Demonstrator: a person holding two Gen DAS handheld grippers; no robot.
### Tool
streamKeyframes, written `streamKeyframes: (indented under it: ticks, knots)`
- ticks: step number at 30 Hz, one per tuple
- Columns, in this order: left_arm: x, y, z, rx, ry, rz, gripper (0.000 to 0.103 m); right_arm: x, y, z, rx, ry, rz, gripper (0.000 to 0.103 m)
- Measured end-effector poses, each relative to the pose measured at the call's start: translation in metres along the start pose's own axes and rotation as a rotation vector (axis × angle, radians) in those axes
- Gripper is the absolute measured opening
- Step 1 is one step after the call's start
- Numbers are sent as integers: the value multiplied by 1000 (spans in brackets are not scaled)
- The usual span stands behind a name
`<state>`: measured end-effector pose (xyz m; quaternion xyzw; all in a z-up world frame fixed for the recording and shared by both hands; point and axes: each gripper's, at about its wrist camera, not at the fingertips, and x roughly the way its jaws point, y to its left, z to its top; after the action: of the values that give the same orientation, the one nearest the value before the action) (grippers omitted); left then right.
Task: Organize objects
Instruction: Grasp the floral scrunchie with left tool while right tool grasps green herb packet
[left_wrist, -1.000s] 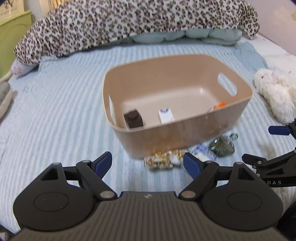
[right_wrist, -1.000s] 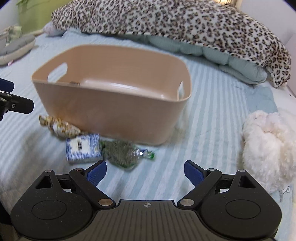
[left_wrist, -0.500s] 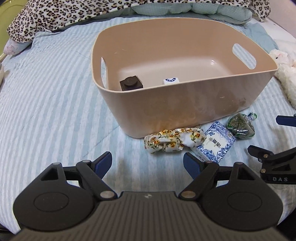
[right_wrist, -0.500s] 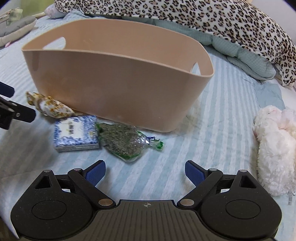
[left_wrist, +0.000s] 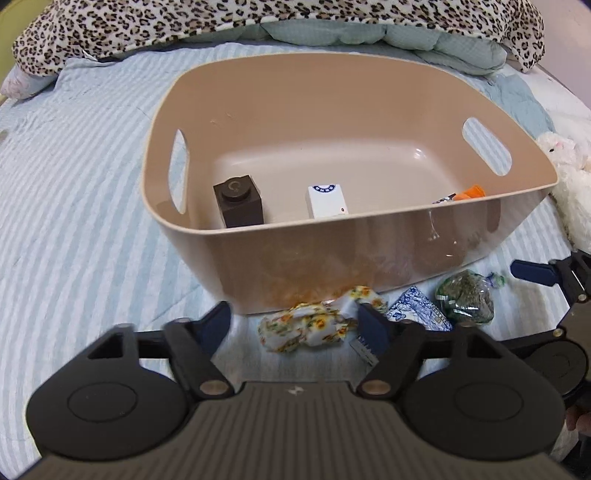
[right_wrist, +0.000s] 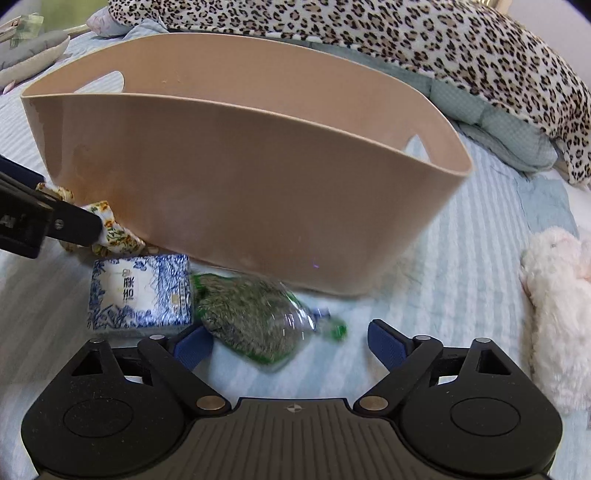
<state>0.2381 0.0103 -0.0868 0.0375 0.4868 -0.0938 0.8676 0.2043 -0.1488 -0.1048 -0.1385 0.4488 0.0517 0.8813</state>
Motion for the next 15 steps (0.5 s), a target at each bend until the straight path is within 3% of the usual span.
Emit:
streamKeyframes:
  ticks: [7, 11, 15]
  knots:
    - [2, 4, -1, -1, 20, -56, 27, 4, 3, 2, 12, -6, 51, 67]
    - [-1, 6, 0, 6, 16, -63, 15, -1, 4, 1, 6, -18, 61, 64]
    - [-8, 8, 0, 10, 8, -64, 14, -7, 6, -3, 23, -11, 74, 63]
